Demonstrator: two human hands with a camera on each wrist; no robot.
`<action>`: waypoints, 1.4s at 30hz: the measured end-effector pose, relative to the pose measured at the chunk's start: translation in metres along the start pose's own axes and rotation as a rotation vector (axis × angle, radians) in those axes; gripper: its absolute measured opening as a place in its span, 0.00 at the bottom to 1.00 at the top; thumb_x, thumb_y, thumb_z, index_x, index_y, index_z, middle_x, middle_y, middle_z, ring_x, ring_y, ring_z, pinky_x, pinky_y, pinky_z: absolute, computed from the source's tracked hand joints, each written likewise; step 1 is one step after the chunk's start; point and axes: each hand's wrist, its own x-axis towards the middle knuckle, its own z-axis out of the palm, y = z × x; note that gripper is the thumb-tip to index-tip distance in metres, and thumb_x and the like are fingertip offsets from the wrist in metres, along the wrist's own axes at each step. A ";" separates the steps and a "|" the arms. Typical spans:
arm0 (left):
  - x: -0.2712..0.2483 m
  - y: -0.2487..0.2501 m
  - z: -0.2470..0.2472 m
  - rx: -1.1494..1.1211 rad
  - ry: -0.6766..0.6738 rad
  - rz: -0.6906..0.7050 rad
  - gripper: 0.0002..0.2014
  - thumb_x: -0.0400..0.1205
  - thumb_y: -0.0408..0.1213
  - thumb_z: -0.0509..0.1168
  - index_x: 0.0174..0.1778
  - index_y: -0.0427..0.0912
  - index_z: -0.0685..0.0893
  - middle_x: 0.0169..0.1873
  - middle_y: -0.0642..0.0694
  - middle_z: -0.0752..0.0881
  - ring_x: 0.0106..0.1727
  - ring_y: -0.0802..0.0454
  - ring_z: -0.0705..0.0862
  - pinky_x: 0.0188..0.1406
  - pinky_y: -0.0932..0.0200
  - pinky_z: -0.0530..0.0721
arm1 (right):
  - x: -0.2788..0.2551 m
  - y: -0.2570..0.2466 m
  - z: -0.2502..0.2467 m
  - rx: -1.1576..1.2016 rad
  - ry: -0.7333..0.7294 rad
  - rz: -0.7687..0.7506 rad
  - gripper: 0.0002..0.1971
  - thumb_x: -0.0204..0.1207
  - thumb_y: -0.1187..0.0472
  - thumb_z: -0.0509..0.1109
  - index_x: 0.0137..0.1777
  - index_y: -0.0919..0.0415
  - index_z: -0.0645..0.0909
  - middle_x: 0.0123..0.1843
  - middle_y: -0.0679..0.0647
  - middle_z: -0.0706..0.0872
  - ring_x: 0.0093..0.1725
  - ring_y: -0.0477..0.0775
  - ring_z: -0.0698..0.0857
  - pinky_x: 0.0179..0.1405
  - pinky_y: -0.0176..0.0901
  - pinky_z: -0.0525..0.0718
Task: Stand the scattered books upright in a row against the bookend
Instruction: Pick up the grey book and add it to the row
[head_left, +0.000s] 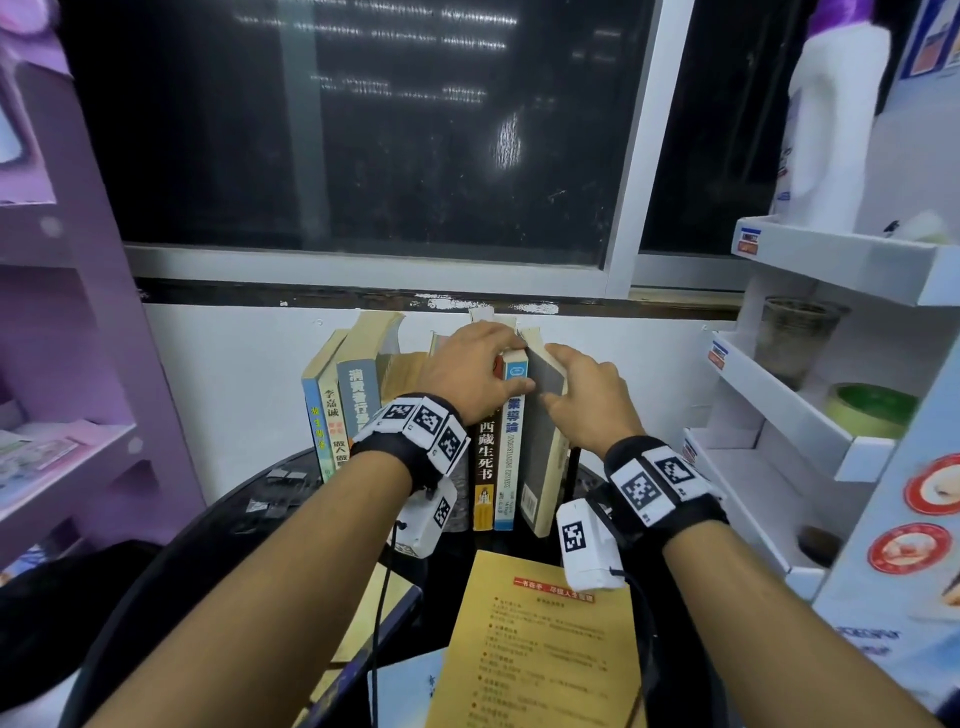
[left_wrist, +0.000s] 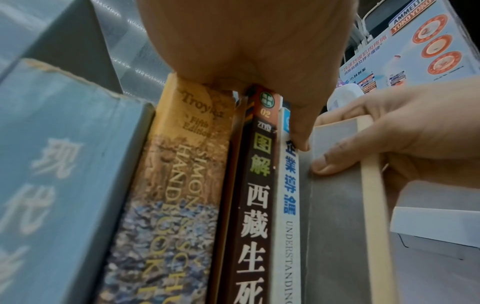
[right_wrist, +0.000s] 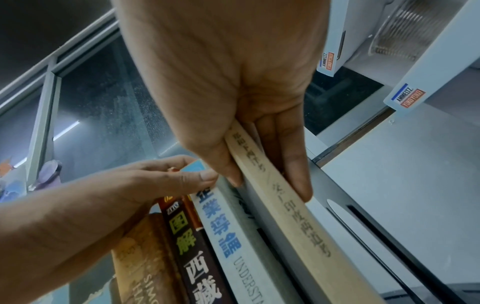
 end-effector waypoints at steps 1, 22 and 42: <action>0.000 0.000 -0.001 -0.002 -0.001 0.006 0.25 0.76 0.56 0.69 0.67 0.53 0.78 0.70 0.53 0.76 0.72 0.53 0.72 0.71 0.52 0.69 | 0.001 0.000 0.002 0.002 -0.006 -0.003 0.26 0.79 0.62 0.69 0.77 0.53 0.71 0.65 0.61 0.84 0.61 0.64 0.83 0.59 0.50 0.81; -0.004 -0.001 -0.002 -0.035 0.011 0.042 0.23 0.77 0.53 0.69 0.66 0.50 0.78 0.69 0.53 0.77 0.71 0.55 0.72 0.67 0.58 0.69 | 0.025 0.013 0.014 0.160 -0.354 0.006 0.34 0.75 0.64 0.71 0.79 0.49 0.62 0.58 0.57 0.86 0.51 0.54 0.89 0.47 0.50 0.91; -0.003 -0.004 -0.001 -0.025 -0.007 0.050 0.22 0.80 0.51 0.66 0.69 0.50 0.77 0.72 0.53 0.75 0.74 0.55 0.70 0.71 0.55 0.67 | 0.011 0.022 0.028 0.319 -0.328 -0.104 0.50 0.71 0.73 0.77 0.82 0.40 0.52 0.50 0.47 0.86 0.46 0.41 0.87 0.45 0.41 0.91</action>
